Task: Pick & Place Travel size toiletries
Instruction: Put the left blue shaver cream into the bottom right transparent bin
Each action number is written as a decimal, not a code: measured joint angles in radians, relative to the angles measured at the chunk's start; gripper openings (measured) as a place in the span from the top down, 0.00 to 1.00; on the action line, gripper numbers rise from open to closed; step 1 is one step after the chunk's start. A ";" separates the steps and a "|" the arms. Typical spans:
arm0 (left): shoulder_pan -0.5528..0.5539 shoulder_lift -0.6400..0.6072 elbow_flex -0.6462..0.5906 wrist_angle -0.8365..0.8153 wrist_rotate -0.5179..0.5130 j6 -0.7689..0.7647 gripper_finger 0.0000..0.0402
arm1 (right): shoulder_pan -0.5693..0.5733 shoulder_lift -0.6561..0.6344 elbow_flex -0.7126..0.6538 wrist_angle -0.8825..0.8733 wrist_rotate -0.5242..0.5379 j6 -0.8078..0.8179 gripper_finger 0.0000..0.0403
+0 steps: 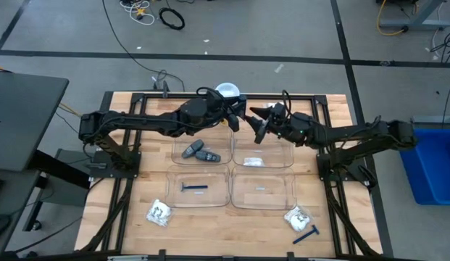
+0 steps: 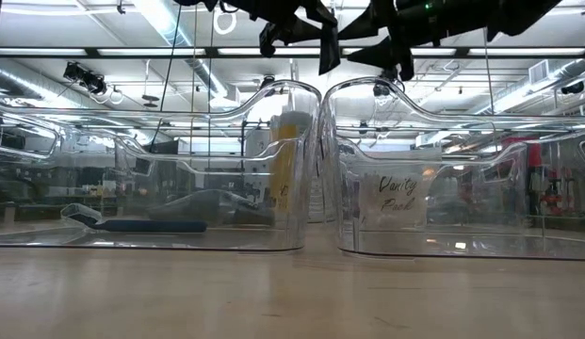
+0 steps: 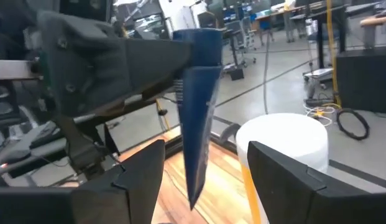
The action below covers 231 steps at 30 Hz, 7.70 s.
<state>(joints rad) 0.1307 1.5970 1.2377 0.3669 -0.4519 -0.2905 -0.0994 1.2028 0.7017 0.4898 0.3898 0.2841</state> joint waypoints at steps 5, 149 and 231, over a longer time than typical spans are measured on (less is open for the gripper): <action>-0.003 0.000 0.000 -0.001 0.000 0.007 0.65 | -0.013 0.030 0.000 0.002 -0.045 0.036 0.39; -0.007 -0.207 -0.001 -0.245 0.256 0.219 0.90 | -0.011 0.012 -0.002 -0.383 -0.298 -0.117 0.95; -0.007 -0.223 -0.001 -0.296 0.390 0.149 0.99 | -0.010 -0.189 -0.002 -0.945 -0.486 -0.270 0.98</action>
<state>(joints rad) 0.1234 1.3739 1.2366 0.0708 -0.0620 -0.1413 -0.1097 1.0142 0.7002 -0.4547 -0.0961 0.0137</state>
